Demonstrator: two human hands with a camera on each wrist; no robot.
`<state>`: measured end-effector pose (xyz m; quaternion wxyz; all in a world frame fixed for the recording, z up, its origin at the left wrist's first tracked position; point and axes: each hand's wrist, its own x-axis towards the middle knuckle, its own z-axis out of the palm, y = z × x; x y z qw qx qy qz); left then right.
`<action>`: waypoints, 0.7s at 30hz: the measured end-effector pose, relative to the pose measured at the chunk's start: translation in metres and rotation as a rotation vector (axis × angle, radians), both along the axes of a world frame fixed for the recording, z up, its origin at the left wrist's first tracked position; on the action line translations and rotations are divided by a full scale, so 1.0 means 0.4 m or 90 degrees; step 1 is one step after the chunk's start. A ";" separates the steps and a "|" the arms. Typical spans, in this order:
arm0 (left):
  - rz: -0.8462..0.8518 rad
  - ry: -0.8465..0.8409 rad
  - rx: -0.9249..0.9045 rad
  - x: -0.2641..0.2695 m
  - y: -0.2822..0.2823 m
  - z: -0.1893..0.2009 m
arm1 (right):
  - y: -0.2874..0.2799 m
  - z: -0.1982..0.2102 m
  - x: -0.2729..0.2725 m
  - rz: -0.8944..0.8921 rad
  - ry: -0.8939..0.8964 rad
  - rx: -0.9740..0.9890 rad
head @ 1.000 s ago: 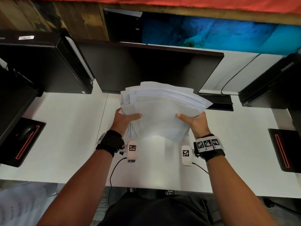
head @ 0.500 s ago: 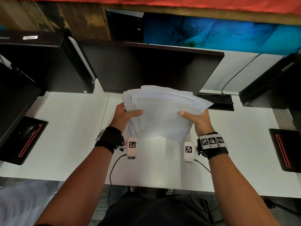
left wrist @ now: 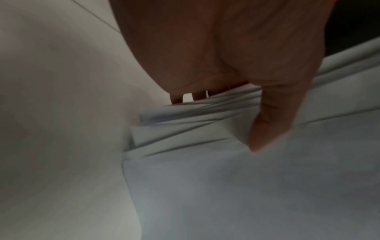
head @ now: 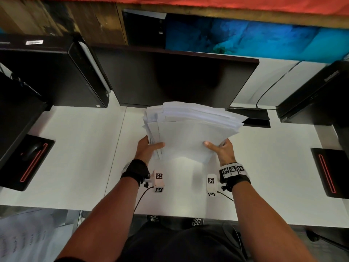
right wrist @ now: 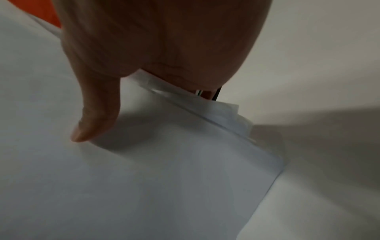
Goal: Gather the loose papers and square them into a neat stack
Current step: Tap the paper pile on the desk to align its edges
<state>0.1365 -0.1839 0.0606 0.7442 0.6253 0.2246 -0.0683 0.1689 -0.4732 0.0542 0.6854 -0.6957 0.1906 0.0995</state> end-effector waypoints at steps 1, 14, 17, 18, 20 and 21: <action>0.010 -0.008 0.007 0.002 -0.001 0.001 | 0.003 0.004 -0.005 -0.001 0.012 -0.002; 0.080 -0.008 -0.027 0.013 -0.057 -0.015 | 0.038 0.029 -0.031 0.006 -0.026 0.024; 0.066 -0.020 -0.048 0.015 -0.061 -0.003 | 0.043 0.046 -0.034 0.000 0.007 0.050; 0.058 -0.023 -0.053 0.016 -0.064 0.002 | 0.045 0.049 -0.033 -0.002 0.010 0.072; 0.047 -0.023 -0.058 0.019 -0.069 0.011 | 0.051 0.058 -0.031 -0.018 0.003 0.102; 0.045 -0.020 -0.059 0.019 -0.071 0.011 | 0.053 0.060 -0.029 -0.025 -0.004 0.100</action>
